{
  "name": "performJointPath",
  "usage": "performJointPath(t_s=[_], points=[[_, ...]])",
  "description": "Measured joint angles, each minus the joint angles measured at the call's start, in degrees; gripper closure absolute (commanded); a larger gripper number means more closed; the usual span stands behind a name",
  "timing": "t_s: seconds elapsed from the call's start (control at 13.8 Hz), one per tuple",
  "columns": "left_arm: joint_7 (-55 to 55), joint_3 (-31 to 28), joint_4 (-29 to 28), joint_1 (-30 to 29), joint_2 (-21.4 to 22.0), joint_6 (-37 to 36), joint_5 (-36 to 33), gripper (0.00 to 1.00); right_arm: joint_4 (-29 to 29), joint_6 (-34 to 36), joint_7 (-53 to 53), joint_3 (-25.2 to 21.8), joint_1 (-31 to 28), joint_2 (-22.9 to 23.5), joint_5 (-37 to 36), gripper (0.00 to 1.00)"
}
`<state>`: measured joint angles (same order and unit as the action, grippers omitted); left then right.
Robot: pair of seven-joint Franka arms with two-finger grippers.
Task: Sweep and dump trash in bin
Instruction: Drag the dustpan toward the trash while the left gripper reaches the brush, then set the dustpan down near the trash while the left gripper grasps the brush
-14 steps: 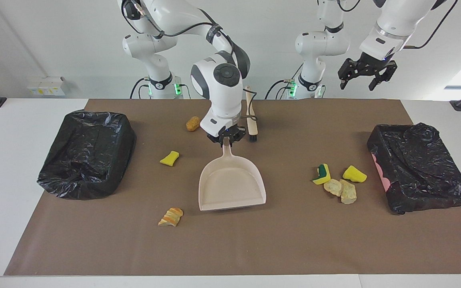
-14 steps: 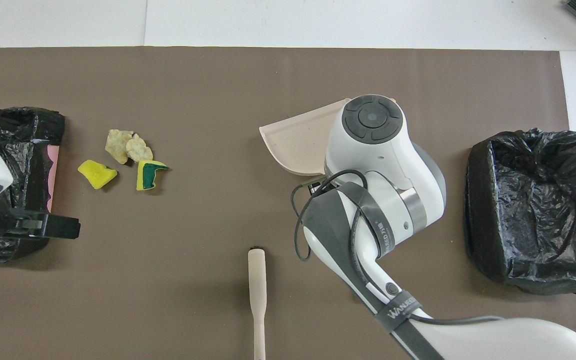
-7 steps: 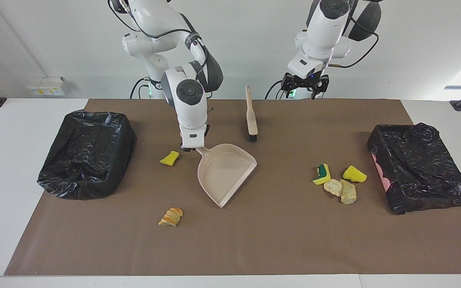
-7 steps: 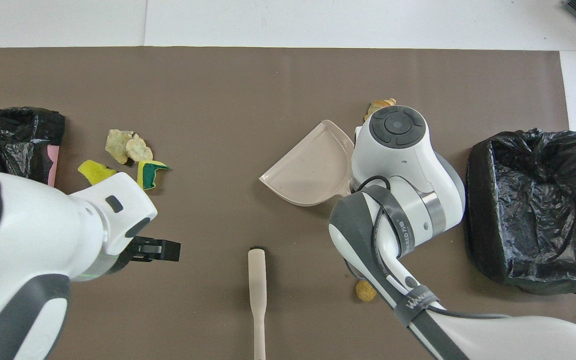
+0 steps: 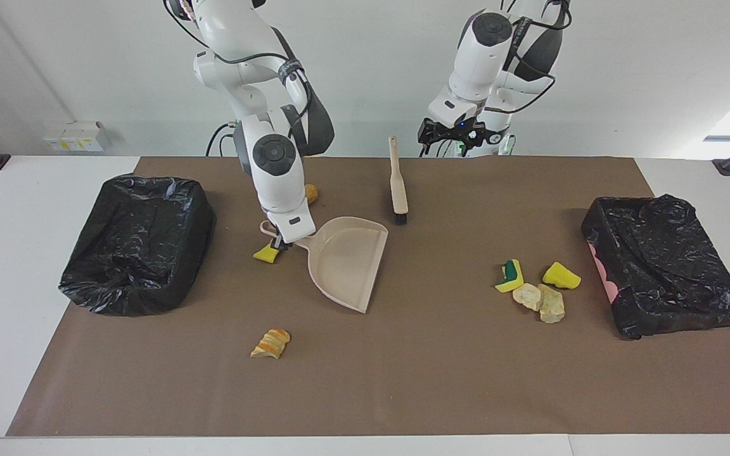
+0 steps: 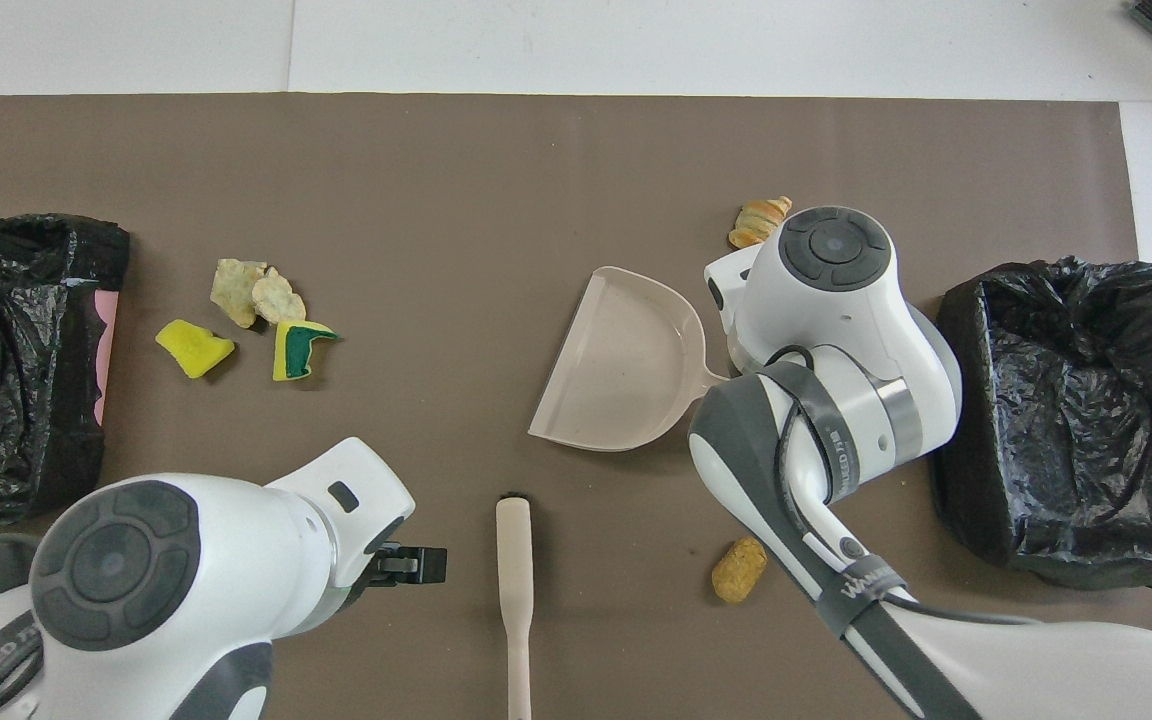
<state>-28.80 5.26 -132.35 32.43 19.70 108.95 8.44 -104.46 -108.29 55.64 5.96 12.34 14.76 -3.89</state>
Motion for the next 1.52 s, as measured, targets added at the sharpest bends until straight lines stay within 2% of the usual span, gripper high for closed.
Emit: performJointPath(t_s=[0.15, 0.36, 0.73, 1.02, 1.38, 1.45, 1.52], points=[[-3.79, 0.07, -4.24, 5.05, -0.47, 3.87, 0.04, 0.00, -0.66, -1.47, 5.37, -0.01, -0.90, 0.00, -1.92, 1.00], [-8.51, 0.18, -8.55, 11.30, -3.41, 10.01, 0.12, 0.00, -2.47, -3.47, 7.69, 0.07, -0.66, -0.03, -4.23, 1.00], [-10.38, 0.12, -12.27, 16.72, -6.31, 16.90, 2.91, 0.00, -7.99, -10.09, 7.78, 0.13, -0.53, -0.23, -5.39, 1.00], [-10.83, 0.16, -13.14, 18.55, -6.70, 19.98, 4.89, 0.00, -9.52, -11.59, 7.79, 0.15, -0.29, -0.86, -6.29, 1.00], [-10.83, 0.10, -13.84, 18.57, -7.07, 20.31, 4.96, 0.00, -9.50, -11.47, 7.83, 0.16, 0.10, -0.92, -7.58, 1.00], [-10.82, 0.07, -13.93, 18.57, -7.11, 20.31, 4.96, 0.18, -9.39, -11.23, 7.85, 0.23, 0.51, -0.92, -9.16, 1.00], [-10.83, 0.07, -14.02, 18.57, -7.13, 20.31, 4.96, 0.31, -9.21, -10.77, 7.85, 0.24, 1.22, -0.97, -10.71, 1.00]])
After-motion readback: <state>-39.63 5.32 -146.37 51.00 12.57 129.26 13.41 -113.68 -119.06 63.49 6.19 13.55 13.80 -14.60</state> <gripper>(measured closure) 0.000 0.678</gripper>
